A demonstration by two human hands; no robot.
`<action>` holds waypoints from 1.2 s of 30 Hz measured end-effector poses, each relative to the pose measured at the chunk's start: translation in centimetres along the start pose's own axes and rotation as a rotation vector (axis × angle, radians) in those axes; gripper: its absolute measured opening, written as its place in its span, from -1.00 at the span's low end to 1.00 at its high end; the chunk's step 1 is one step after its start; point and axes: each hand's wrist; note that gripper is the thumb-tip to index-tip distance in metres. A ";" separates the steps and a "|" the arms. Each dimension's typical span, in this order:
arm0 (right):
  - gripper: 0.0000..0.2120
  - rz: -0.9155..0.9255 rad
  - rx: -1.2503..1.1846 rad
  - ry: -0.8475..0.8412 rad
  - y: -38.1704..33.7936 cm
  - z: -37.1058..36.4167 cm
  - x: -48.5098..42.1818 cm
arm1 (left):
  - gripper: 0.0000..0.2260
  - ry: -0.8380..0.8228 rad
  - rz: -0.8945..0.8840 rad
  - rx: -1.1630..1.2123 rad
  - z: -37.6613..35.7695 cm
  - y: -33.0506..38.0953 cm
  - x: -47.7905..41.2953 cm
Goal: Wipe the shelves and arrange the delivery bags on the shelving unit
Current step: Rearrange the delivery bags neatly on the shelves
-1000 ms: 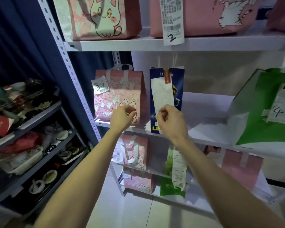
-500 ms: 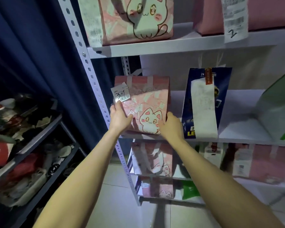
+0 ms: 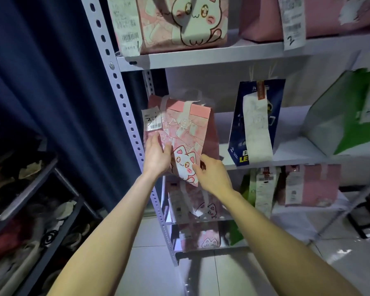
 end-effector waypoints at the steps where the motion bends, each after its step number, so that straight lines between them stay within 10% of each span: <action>1: -0.73 0.005 -0.006 0.003 -0.1 0.3 0.7 | -0.42 0.006 -0.006 0.004 0.3 0.2 0.7; 16: -0.81 -0.147 0.029 0.097 6.4 11.9 19.2 | -0.80 0.053 -0.119 0.078 1.3 5.2 19.4; 36: -0.74 -0.465 0.162 0.561 20.3 28.7 22.6 | -0.58 -0.325 -0.236 0.280 -11.2 19.6 25.6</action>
Point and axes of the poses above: each hand's wrist, its own x-axis away from the middle knuckle, its own z-axis out of the back of the hand, y = z × x, and after that the axes turned 11 degrees about y, right-handed
